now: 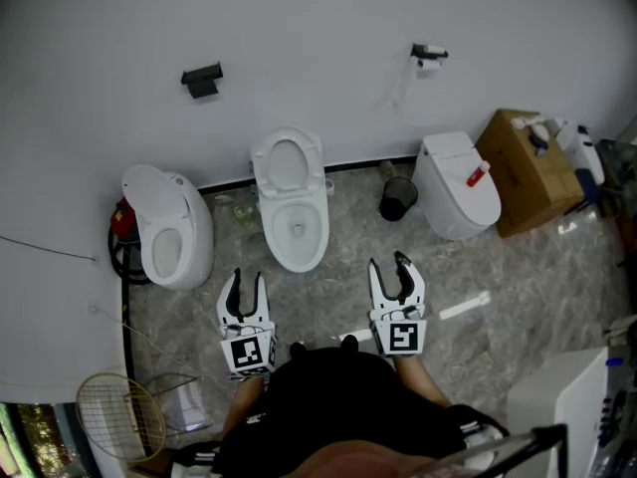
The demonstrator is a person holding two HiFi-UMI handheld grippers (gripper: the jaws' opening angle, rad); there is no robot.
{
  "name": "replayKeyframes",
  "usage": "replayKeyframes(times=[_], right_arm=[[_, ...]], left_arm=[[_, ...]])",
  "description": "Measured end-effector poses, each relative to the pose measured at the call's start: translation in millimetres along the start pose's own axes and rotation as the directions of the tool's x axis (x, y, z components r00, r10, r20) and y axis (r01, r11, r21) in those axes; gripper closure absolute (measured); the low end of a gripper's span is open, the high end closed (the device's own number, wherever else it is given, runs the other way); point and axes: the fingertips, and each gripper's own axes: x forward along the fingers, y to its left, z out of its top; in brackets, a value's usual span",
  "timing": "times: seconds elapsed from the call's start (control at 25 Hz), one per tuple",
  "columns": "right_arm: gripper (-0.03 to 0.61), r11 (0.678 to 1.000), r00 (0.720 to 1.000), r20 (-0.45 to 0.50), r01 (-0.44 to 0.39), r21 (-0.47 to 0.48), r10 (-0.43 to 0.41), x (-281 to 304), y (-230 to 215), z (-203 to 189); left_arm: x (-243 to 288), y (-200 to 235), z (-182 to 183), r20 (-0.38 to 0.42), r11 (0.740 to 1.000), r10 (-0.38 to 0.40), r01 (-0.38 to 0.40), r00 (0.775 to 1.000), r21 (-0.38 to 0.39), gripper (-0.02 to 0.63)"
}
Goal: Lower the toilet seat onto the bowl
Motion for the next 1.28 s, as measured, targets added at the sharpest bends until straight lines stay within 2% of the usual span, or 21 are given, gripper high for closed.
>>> replayKeyframes(times=[0.12,0.24,0.72,0.92,1.28], right_arm=[[0.349,1.000,1.000,0.007,-0.004,0.020,0.004,1,0,1],[0.324,0.999,1.000,0.004,-0.003,0.032,0.003,2,-1,-1],[0.227,0.999,1.000,0.009,-0.024,0.047,0.024,8,1,-4],[0.177,0.998,1.000,-0.010,-0.018,0.053,0.018,9,0,-8],[0.168,0.999,1.000,0.010,0.004,0.046,-0.004,3,4,1]], left_arm=[[1,2,2,0.010,1.000,-0.006,0.007,1.000,-0.031,0.425],[2,3,2,0.022,0.998,-0.013,0.014,1.000,-0.053,0.367],[7,2,2,0.017,0.998,-0.026,0.027,1.000,-0.058,0.234],[9,-5,3,0.019,0.998,-0.052,0.053,0.998,-0.036,0.165],[0,7,5,0.017,0.997,-0.049,0.050,0.999,-0.052,0.149]])
